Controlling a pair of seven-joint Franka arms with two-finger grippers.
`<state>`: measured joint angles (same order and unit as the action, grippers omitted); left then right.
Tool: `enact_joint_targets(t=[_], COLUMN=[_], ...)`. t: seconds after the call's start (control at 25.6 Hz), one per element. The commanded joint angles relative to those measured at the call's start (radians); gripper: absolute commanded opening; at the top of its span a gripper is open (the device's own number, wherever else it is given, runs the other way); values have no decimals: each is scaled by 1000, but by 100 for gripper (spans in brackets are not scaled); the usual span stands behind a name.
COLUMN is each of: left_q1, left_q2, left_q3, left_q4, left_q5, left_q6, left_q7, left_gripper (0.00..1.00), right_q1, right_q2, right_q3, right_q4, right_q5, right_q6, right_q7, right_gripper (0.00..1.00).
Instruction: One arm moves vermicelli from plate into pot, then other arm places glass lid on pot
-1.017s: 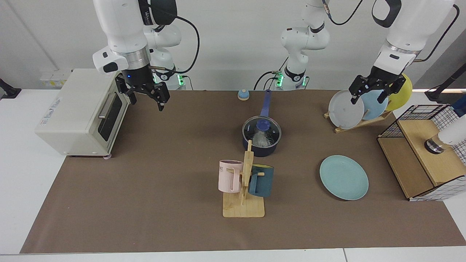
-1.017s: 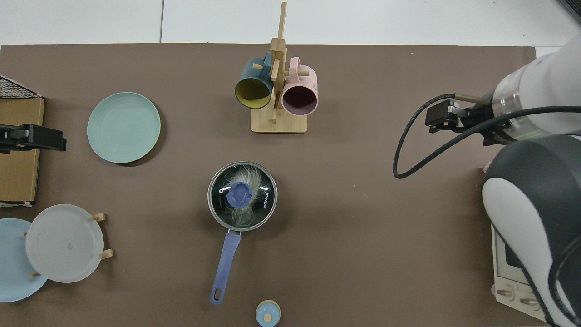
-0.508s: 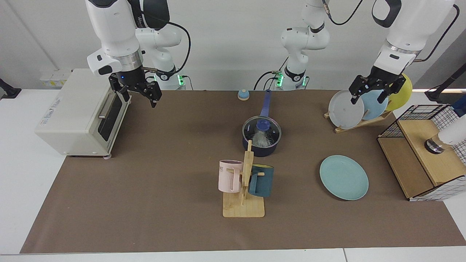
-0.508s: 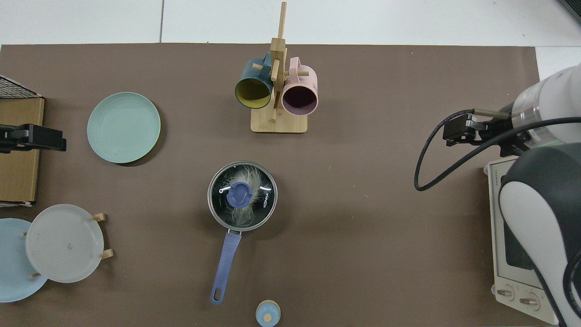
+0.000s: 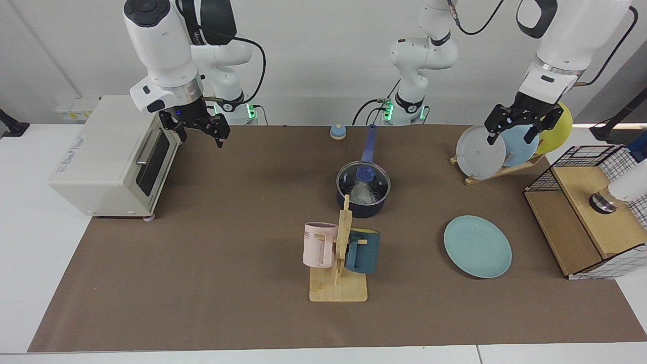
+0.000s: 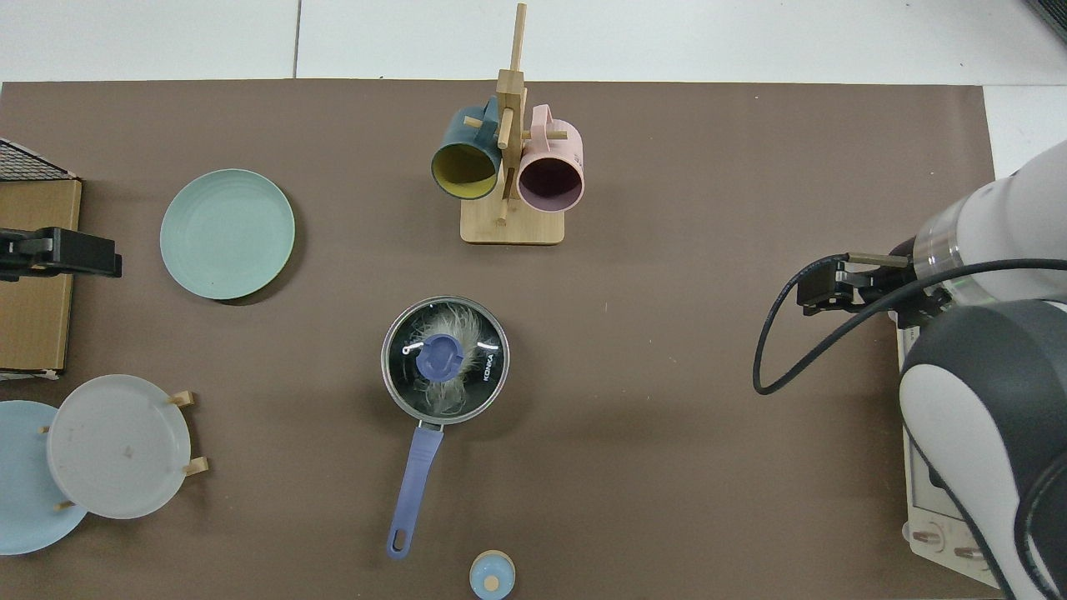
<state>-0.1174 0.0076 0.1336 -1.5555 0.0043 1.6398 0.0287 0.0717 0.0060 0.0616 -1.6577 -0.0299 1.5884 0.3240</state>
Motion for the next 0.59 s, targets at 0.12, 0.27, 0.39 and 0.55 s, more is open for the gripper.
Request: enact_joint_targets(t=[0.12, 0.27, 0.39, 0.55], left_q1=[5, 4, 5, 5], left_q2=[-11, -11, -11, -11], left_q3=[-5, -5, -5, -5], left_q4=[-9, -9, -9, -9], left_q5=[5, 5, 5, 5], left_q6=[-9, -9, -9, -9], left_q7=[-12, -12, -12, -12], left_gripper=[100, 100, 100, 100], right_q1=[-43, -43, -44, -44], right_q2=[-5, -1, -3, -3], right_q3=[-6, -17, -22, -57], right_q4=[9, 32, 50, 68], right_q5=[36, 36, 38, 39], right_q6=[18, 19, 18, 15], right_q7=[-60, -63, -83, -160], right_gripper=[100, 100, 100, 100])
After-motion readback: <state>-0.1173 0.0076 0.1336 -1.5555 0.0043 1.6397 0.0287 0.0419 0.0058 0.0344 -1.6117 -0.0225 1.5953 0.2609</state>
